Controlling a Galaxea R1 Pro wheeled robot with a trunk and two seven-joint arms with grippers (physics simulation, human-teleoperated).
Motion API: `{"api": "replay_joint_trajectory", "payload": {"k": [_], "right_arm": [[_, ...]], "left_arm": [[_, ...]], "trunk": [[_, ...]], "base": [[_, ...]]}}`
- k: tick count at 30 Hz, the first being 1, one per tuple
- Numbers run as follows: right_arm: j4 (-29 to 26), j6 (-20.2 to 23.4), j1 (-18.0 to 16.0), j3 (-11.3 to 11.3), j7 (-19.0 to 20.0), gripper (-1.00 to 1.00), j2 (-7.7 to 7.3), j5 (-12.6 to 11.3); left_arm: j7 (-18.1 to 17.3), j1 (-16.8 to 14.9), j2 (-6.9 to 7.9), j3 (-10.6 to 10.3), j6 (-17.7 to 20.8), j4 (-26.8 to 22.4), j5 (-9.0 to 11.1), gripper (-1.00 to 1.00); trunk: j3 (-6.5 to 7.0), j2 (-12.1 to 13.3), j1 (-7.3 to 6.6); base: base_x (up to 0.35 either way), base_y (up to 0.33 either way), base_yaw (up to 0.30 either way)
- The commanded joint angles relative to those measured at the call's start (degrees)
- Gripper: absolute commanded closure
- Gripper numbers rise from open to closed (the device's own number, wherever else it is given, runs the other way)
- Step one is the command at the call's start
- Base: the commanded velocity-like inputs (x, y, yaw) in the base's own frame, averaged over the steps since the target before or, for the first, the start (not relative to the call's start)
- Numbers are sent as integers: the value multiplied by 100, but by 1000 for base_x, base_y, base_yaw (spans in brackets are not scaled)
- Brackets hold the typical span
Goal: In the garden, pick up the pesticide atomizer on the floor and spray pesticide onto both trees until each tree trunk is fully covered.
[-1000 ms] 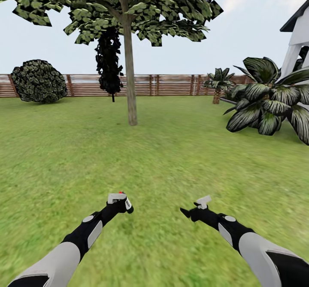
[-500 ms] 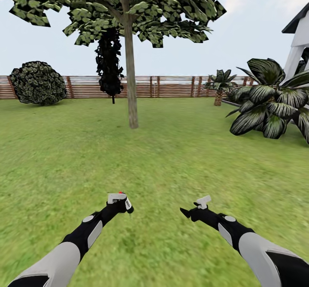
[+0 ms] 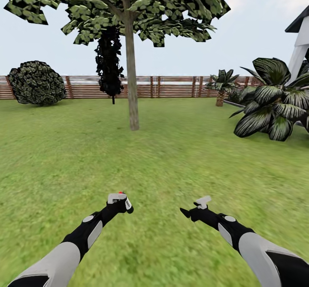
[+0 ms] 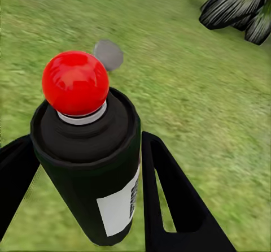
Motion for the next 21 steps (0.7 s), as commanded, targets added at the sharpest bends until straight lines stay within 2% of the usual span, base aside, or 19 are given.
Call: {"api": "replay_joint_trajectory", "payload": {"k": [1,21], "right_arm": [[2,0,0,0,0,-100,3,-1],[9,1,0,-1,-166,-100,10,-2]], "left_arm": [[5,0,0,1,-1,-1,2,100],[5,0,0,1,-1,-1,2,100]], "trunk": [[0,0,0],[-66,0,0]], "base": [[350,117,0],[350,120,0]]}}
